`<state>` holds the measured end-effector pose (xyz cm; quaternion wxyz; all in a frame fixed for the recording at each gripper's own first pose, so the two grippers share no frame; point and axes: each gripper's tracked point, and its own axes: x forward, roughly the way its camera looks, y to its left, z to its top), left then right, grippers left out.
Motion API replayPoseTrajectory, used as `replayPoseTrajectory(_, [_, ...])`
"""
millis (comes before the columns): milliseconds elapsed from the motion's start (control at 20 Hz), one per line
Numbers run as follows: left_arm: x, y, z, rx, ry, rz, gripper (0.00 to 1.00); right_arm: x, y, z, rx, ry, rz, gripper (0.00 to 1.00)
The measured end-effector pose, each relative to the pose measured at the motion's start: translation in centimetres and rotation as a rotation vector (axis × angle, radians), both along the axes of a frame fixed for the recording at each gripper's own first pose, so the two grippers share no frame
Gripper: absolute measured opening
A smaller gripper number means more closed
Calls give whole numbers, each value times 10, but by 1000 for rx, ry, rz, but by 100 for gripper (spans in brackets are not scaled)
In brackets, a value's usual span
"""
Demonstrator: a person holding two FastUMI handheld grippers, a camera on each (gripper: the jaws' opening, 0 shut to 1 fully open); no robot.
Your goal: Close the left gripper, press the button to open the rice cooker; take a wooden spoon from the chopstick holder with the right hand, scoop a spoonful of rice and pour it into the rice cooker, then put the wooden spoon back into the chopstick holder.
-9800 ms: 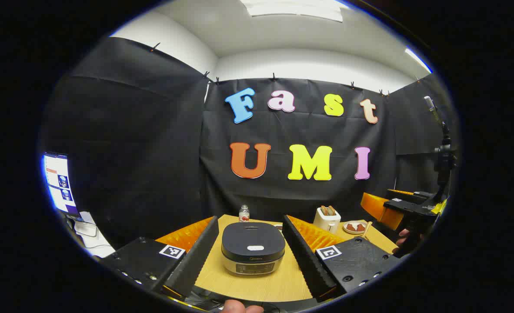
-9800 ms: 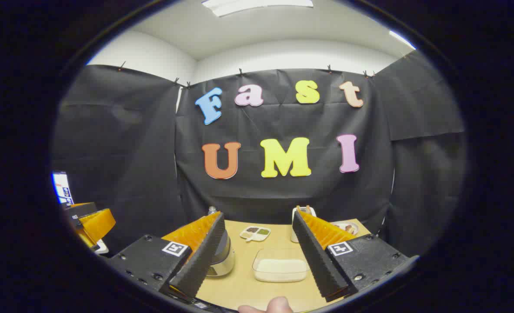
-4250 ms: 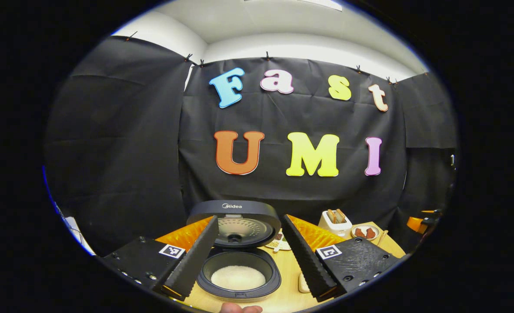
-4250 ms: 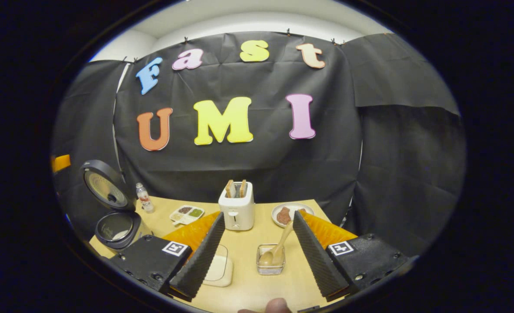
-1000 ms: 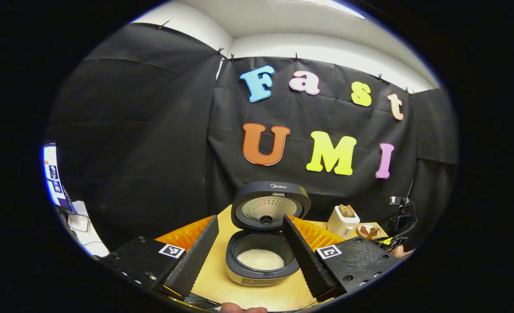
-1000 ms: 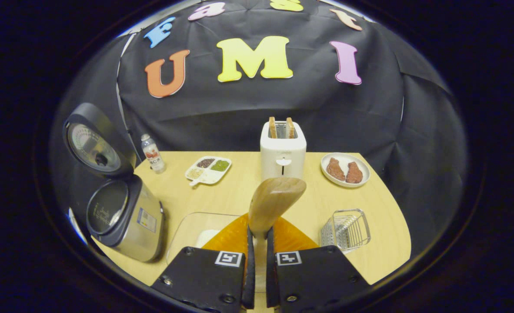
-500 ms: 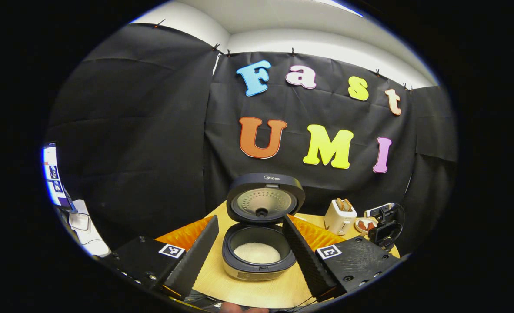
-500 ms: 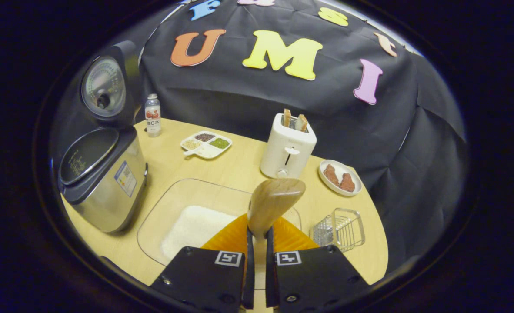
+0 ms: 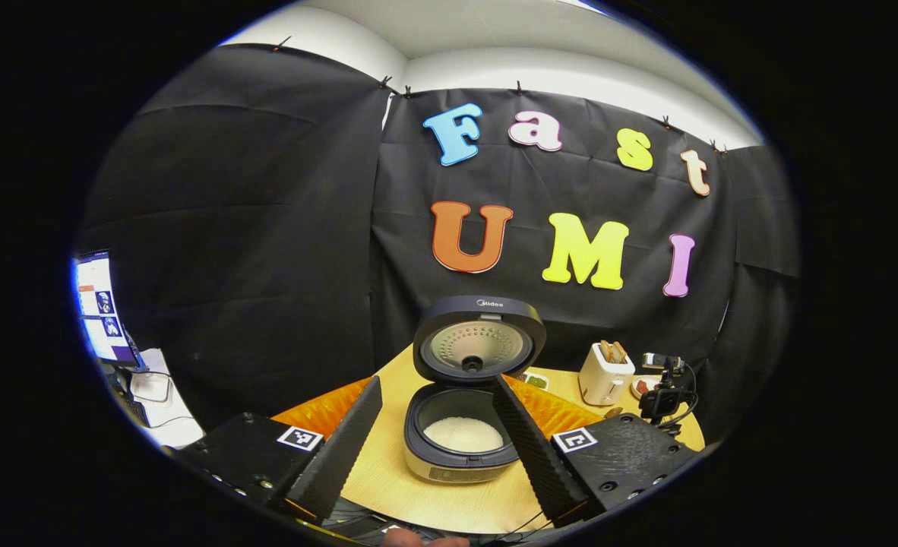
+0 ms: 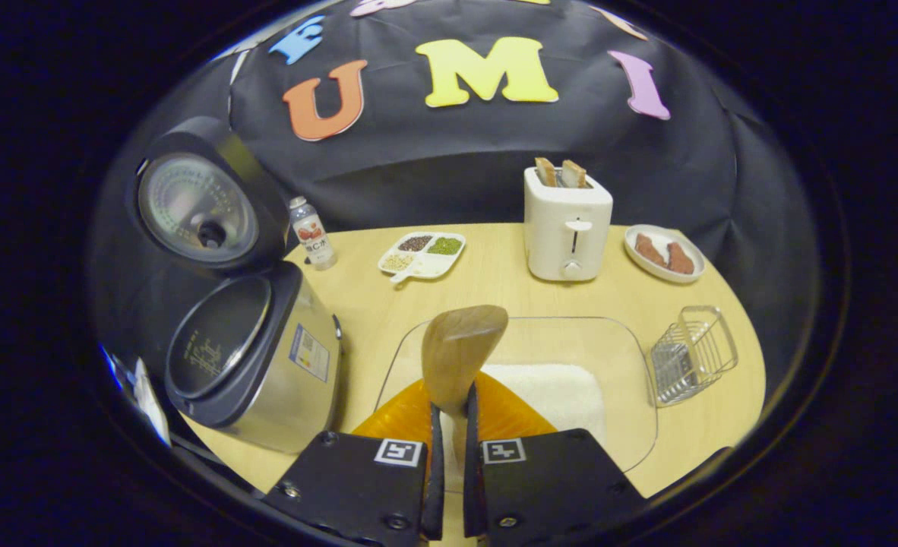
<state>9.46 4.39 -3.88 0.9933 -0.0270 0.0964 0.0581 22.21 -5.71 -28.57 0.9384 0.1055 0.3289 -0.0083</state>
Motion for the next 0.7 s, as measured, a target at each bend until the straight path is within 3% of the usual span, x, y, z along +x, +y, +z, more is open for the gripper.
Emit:
replayPoseTrajectory(350, [-1,-20,-2,42,21,-36,95,12,-10,15,285,24,-73,16])
replayPoseTrajectory(700, [12,-53,4,37,21,-96,94,11,-34,24,445,30,-134,16])
